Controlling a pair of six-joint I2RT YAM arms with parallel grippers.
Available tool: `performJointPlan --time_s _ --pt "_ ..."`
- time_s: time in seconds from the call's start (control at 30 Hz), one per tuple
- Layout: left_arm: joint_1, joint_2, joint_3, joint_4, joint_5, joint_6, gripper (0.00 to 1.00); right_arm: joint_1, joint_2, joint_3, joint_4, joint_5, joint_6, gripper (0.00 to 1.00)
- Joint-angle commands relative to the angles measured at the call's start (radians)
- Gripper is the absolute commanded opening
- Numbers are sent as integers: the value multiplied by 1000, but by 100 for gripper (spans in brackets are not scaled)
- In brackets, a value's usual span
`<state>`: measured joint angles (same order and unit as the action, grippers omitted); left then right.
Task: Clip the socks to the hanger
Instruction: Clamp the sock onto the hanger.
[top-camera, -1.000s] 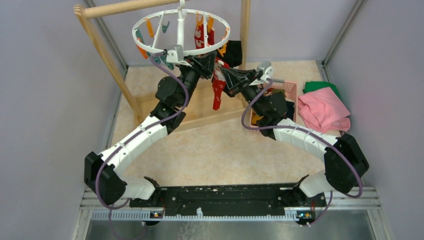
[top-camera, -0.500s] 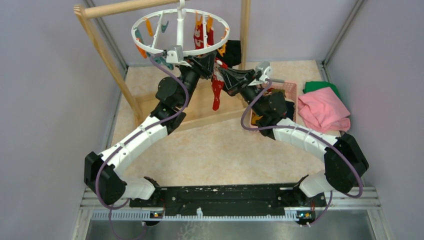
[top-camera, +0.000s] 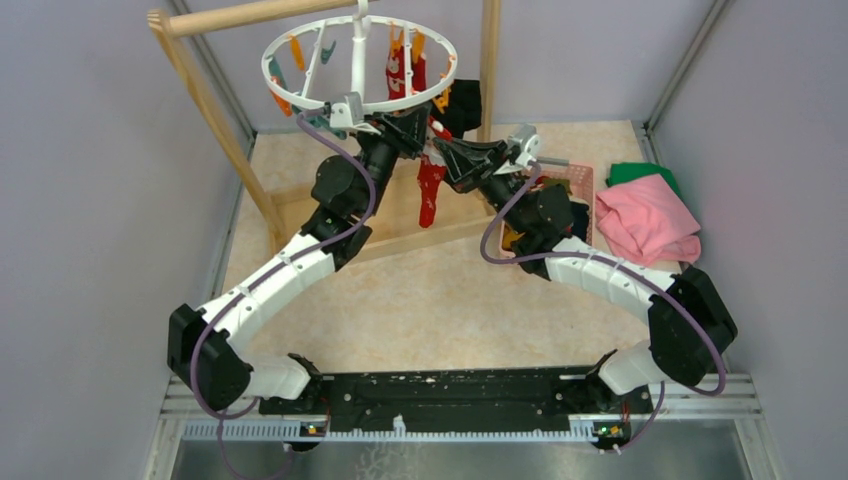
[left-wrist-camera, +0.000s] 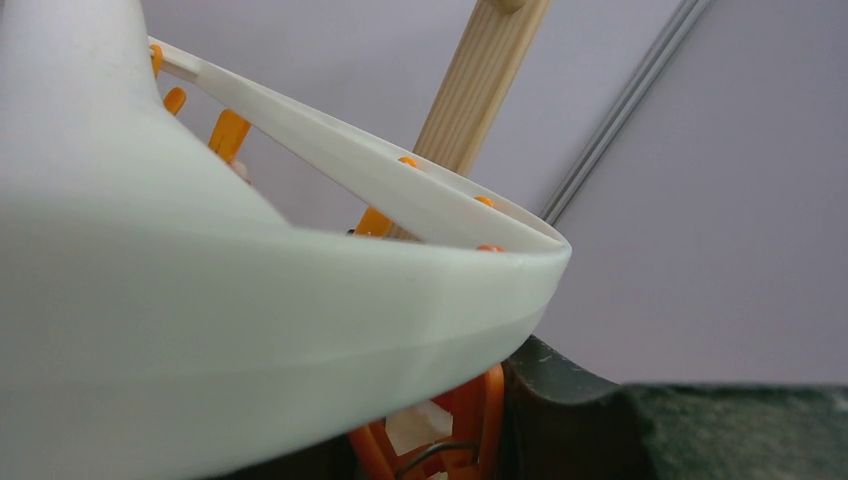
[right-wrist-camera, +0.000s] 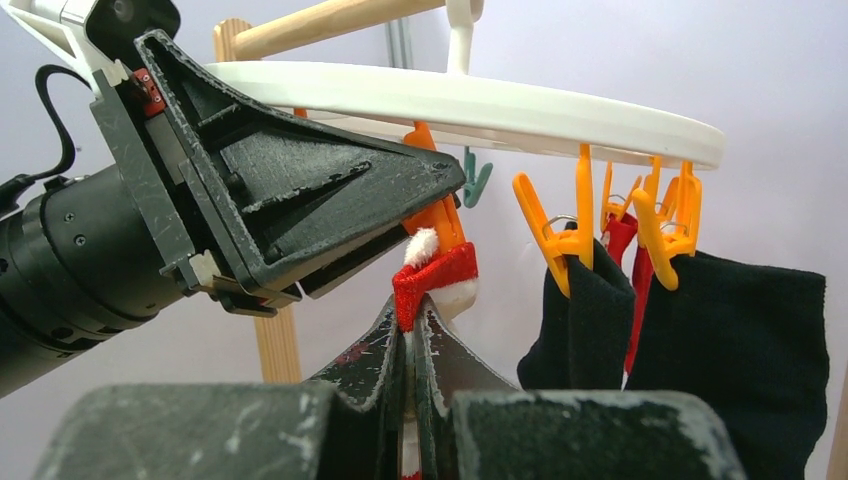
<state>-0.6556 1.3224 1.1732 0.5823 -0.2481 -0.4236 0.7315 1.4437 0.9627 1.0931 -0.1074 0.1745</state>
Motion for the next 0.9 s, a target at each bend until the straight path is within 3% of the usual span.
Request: performJointPlan --time_s 0.0,0.17,0.63,0.87 --pt "7 -50 1 57 -33 -27 6 17 -4 31 71 -5 -52 0" --pt "8 -57 2 44 -37 -35 6 17 -30 -7 92 57 -98 0" --pt "12 -54 9 37 -13 -63 6 16 22 60 98 -114 -82 0" --pt "13 -49 10 37 -4 -76 6 17 37 73 88 -52 -135 0"
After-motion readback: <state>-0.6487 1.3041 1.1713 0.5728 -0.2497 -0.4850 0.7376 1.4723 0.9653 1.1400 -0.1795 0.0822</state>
